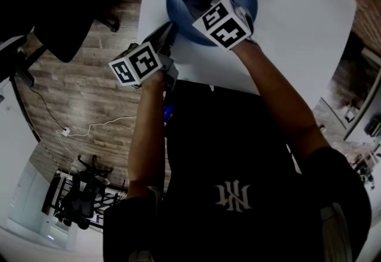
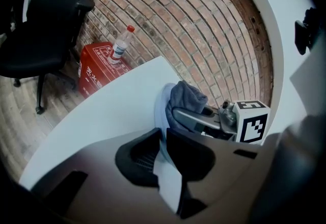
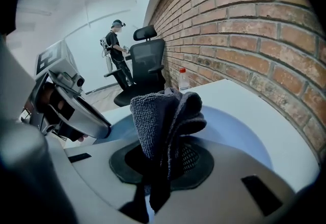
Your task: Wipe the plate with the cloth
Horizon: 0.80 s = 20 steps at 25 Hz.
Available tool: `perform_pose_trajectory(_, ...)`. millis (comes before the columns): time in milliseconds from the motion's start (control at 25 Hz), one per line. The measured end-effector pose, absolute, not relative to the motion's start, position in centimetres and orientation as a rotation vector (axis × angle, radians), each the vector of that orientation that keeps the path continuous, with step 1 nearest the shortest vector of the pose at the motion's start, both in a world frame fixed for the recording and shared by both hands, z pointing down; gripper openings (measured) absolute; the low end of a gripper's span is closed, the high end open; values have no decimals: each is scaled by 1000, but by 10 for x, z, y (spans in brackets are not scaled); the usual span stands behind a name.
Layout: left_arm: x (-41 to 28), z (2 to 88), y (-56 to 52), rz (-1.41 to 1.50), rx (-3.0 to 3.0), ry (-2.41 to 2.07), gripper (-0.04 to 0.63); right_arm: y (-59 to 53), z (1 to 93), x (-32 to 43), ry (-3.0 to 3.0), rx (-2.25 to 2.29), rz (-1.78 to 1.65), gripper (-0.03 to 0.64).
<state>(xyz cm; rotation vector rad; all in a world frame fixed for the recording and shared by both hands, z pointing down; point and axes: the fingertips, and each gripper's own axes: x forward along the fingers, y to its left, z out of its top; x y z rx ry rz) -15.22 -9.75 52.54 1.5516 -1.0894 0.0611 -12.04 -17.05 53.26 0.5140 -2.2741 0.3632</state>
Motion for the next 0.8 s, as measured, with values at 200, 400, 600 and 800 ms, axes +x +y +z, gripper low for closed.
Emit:
perform_pose_trajectory(200, -153, 525, -96, 51, 1552, -1095, 43, -184, 533, -103, -2235, 577, 351, 84)
perform_pose_trajectory(400, -154, 524, -97, 76, 1569, -1110, 43, -196, 533, -83, -2174, 644, 322, 84)
perform_pose_trajectory(600, -154, 524, -97, 76, 1567, -1111, 43, -205, 534, -66, -2113, 679, 282, 84)
perform_pose_trajectory(800, -154, 525, -97, 73, 1564, -1113, 41, -216, 535, -48, -2056, 708, 243, 84)
